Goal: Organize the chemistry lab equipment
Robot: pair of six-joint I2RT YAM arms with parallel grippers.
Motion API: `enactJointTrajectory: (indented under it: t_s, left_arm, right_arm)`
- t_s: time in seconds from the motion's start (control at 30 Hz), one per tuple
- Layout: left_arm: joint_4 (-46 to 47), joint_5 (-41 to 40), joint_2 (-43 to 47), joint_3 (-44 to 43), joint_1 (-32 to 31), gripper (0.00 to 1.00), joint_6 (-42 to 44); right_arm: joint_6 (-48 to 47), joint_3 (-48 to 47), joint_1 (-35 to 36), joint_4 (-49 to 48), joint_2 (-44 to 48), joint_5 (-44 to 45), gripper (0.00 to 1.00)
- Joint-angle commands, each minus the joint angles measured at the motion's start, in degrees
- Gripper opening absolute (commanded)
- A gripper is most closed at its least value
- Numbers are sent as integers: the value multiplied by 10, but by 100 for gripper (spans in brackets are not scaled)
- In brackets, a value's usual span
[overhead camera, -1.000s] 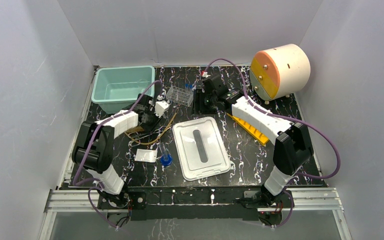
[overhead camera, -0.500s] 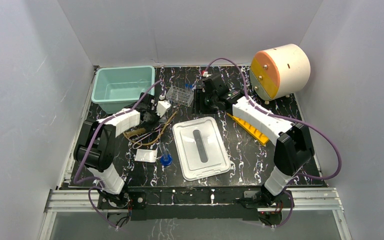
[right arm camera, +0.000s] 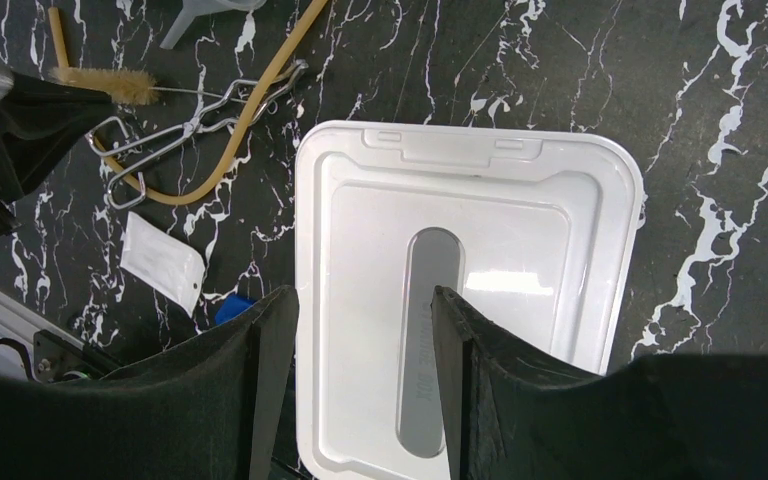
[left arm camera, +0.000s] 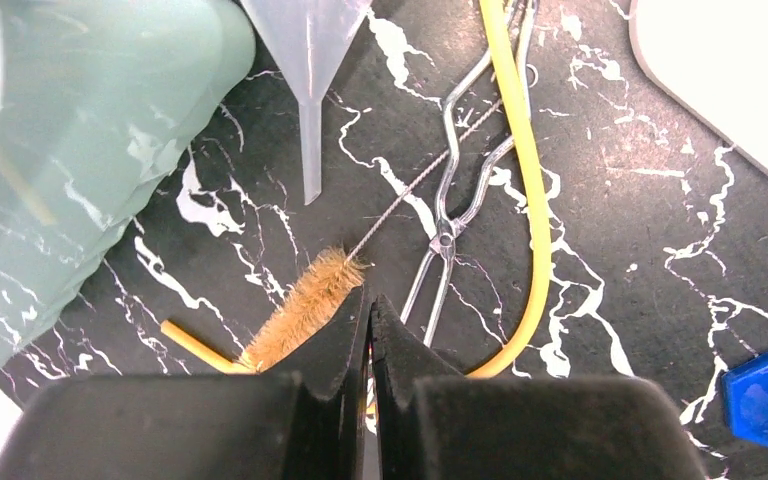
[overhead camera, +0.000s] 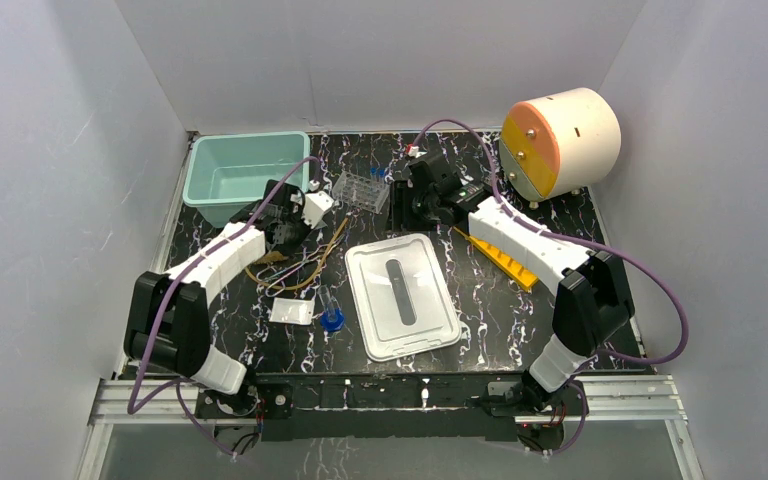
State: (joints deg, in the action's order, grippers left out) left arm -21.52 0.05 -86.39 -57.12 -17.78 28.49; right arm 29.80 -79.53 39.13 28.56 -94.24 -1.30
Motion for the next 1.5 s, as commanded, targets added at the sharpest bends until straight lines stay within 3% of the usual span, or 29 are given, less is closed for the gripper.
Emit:
enactJointTrajectory:
  t_s: [0.0,0.1,0.17,0.23,0.3,0.43,0.6,0.87,1.27,1.47]
  left_arm:
    - [9,-46,45,17,-1,8,-86]
    - [37,-108,61,28,0,34,-218]
    - [42,-201,71,34,0,43,-331]
    - [11,-289,82,25,1,56,-456]
    - [-47,-324,92,9,12,67,-620]
    - [-91,-278,116,12,39,68,-838]
    - [-98,-238,100,21,63,67,-1004]
    - [-82,-219,74,52,120,60,-1145]
    - [-33,-221,10,75,147,54,-1144]
    - [26,-216,-13,90,161,40,-1108]
  right_arm:
    - [7,11,3,-21,37,-1,60]
    - [7,14,4,-22,37,-1,60]
    - [7,14,4,-23,38,0,60]
    - [7,16,3,-24,37,0,60]
    - [7,19,4,-26,35,-2,60]
    - [8,24,4,-31,31,-5,60]
    - [6,27,4,-34,29,-5,60]
    - [-2,34,3,-34,39,9,60]
    - [-16,29,3,-23,41,37,60]
    - [-19,19,4,-15,37,48,60]
